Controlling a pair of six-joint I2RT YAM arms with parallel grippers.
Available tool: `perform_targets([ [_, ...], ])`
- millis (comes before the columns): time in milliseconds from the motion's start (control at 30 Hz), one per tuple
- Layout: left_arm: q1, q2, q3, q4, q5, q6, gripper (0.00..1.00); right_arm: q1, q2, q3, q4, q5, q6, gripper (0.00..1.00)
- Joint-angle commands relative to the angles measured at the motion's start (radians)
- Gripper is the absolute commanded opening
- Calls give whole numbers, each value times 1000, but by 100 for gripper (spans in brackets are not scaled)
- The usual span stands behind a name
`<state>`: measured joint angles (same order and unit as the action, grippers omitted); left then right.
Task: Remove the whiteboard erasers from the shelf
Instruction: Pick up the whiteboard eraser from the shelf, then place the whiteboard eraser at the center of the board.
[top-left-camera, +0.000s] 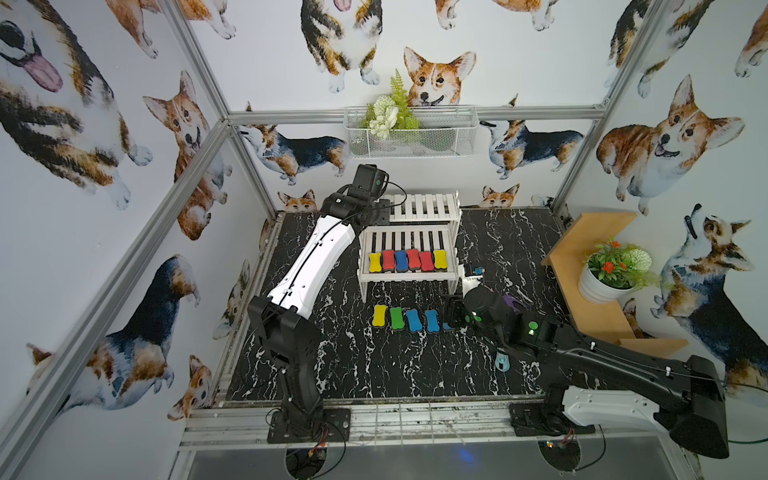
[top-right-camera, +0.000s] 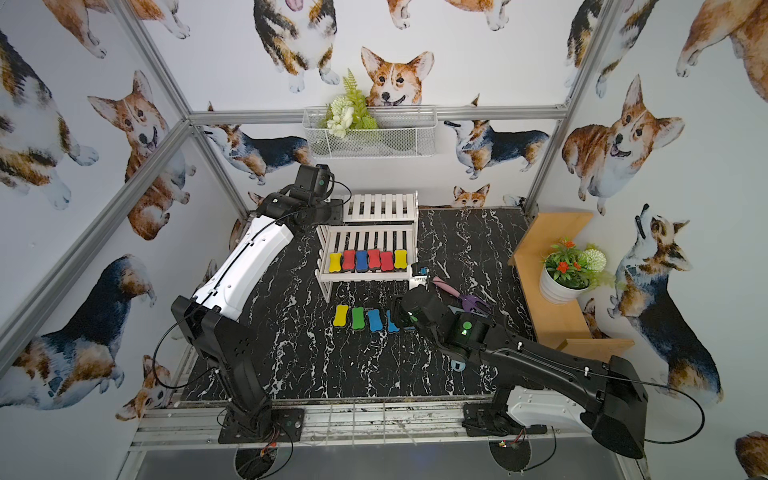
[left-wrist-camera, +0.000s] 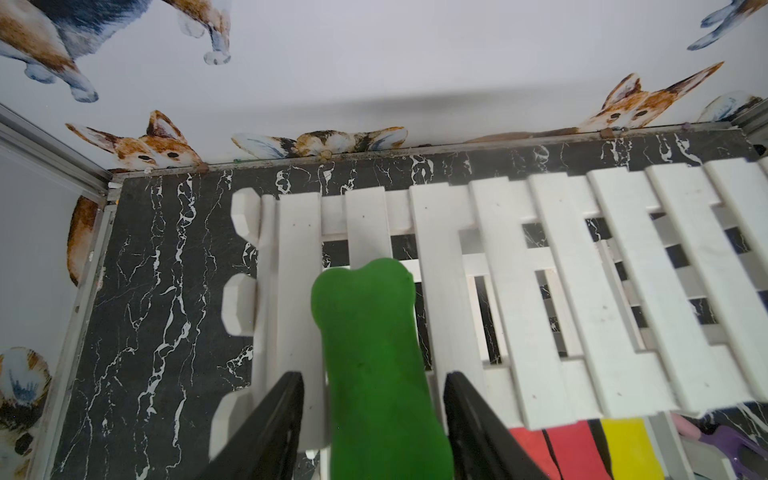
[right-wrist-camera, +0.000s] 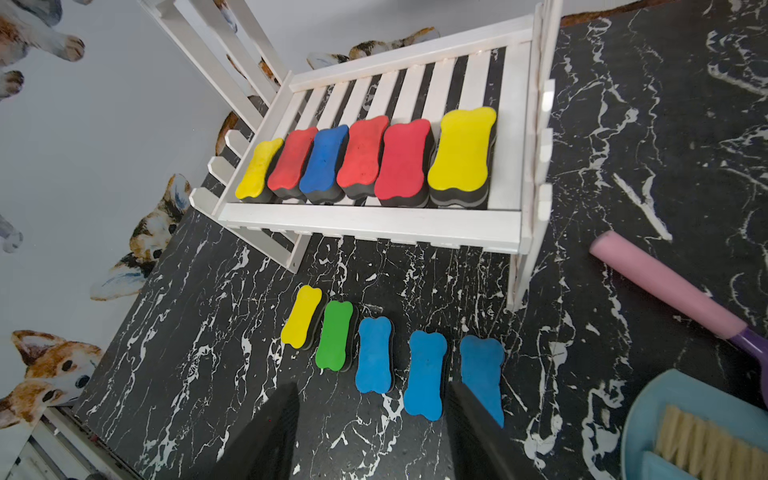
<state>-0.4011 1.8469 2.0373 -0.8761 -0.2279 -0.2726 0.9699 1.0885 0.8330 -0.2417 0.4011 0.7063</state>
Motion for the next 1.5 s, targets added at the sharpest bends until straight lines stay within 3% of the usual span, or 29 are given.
perform_targets([
  [0, 1, 11, 17, 15, -8, 4, 53, 0, -8, -6, -2, 27, 17, 62],
  [167, 1, 8, 16, 33, -4, -5, 40, -2, -18, -13, -10, 38, 21, 62],
  [333, -2, -27, 10, 38, 8, -25, 38, -3, -29, -18, -13, 45, 29, 62],
  [500, -17, -168, -87, 71, 9, -47, 38, -8, -42, -17, -17, 46, 32, 62],
  [867, -29, -727, -730, 177, -28, -144, 38, -16, -97, -44, -12, 59, 49, 62],
  [1033, -43, -920, -1043, 233, -29, -257, 38, -17, -108, -52, -13, 72, 52, 62],
  [1233, -64, -1017, -1346, 357, 5, -396, 34, -17, -115, -55, -13, 77, 59, 62],
  [1467, -76, -928, -1508, 522, 32, -442, 34, -18, -112, -66, -7, 76, 71, 62],
])
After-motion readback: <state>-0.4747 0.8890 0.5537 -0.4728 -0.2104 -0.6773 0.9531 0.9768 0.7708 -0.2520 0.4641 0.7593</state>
